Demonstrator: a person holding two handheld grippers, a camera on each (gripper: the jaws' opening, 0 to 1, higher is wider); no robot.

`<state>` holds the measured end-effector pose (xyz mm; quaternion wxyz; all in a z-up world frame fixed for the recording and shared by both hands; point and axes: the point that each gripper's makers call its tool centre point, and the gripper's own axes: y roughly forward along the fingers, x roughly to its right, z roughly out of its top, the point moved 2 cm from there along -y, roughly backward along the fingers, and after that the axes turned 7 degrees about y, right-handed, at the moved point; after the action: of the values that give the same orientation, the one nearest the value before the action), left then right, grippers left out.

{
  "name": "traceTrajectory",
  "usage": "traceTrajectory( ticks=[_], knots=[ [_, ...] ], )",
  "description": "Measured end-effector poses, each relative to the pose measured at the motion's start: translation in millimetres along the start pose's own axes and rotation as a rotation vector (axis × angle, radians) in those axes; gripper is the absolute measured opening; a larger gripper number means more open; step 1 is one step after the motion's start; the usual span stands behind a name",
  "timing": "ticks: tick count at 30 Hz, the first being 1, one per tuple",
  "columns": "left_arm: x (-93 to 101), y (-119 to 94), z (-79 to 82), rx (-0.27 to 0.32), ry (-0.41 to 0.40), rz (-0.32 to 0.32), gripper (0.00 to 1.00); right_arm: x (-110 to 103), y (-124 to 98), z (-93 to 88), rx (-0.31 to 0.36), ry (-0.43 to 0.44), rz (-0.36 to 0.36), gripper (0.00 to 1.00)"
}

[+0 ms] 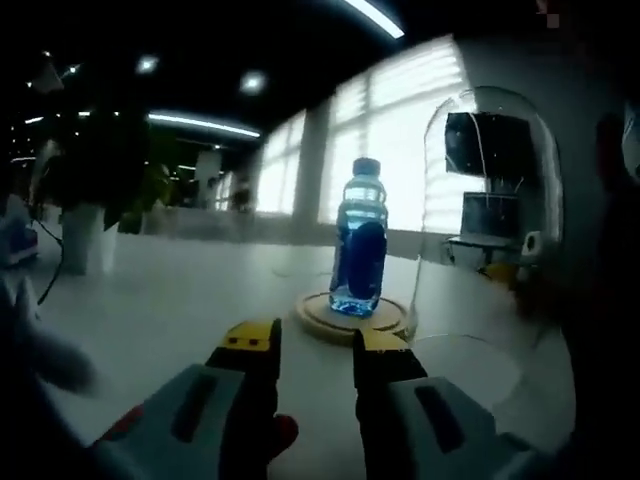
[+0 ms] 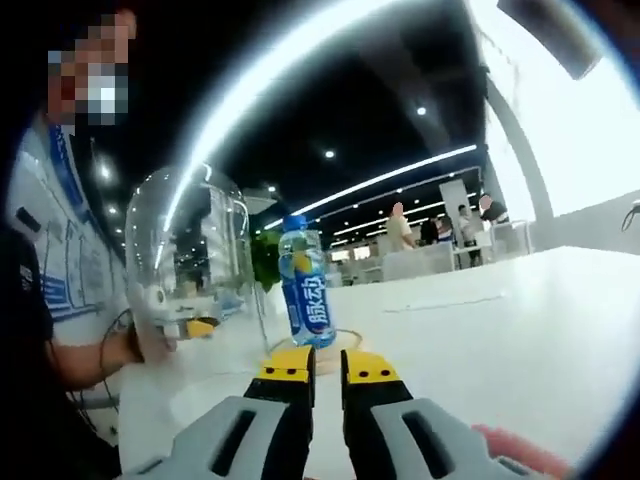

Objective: Open the cover put in the Mizone put the cover back on

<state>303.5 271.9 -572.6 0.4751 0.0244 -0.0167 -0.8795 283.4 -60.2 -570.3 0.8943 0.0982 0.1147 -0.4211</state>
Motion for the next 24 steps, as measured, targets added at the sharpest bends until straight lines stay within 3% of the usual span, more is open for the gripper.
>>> traceTrajectory(
  ticks=[4,6,7,9,12,13,15,17,19,21,23,24],
  knots=[
    [-2.0,-3,8.6,0.046,-0.091,-0.015,0.18,-5,3,-0.5,-0.008,-0.067,0.022,0.12],
    [-10.5,-2,8.3,0.054,-0.111,0.032,0.2,-6,3,1.6,0.001,-0.07,0.026,0.11],
    [-10.0,-2,7.4,0.048,-0.103,0.016,0.18,-12,2,2.4,0.001,-0.068,0.065,0.09],
    [-10.1,-2,7.5,0.054,-0.167,0.011,0.17,-13,3,9.9,0.046,0.005,0.062,0.1],
    [-8.7,-1,10.0,0.07,-0.198,-0.006,0.16,-22,0,17.8,0.088,0.096,0.146,0.12],
    [-5.6,-1,10.4,0.069,-0.205,-0.021,0.16,-25,-1,16.6,0.075,0.11,0.17,0.12],
    [-0.2,-1,7.7,0.045,-0.172,-0.051,0.16,-26,-1,18.2,0.082,0.104,0.175,0.12],
    [7.0,-1,6.7,0.03,-0.177,-0.087,0.16,-27,0,8.7,0.017,0.111,0.187,0.11],
    [8.0,2,0.5,-0.03,-0.123,-0.076,0.12,-29,2,4.7,-0.013,0.135,0.186,0.09],
    [10.4,4,4.9,-0.009,-0.043,-0.085,0.0,-28,3,0.4,-0.051,0.129,0.164,0.0],
    [22.0,4,11.9,0.028,-0.057,-0.165,0.0,-31,3,2.5,-0.03,0.094,0.166,0.0],
    [22.4,4,15.8,0.05,-0.119,-0.167,0.0,-30,3,3.9,-0.02,0.102,0.162,0.0]
  ],
)
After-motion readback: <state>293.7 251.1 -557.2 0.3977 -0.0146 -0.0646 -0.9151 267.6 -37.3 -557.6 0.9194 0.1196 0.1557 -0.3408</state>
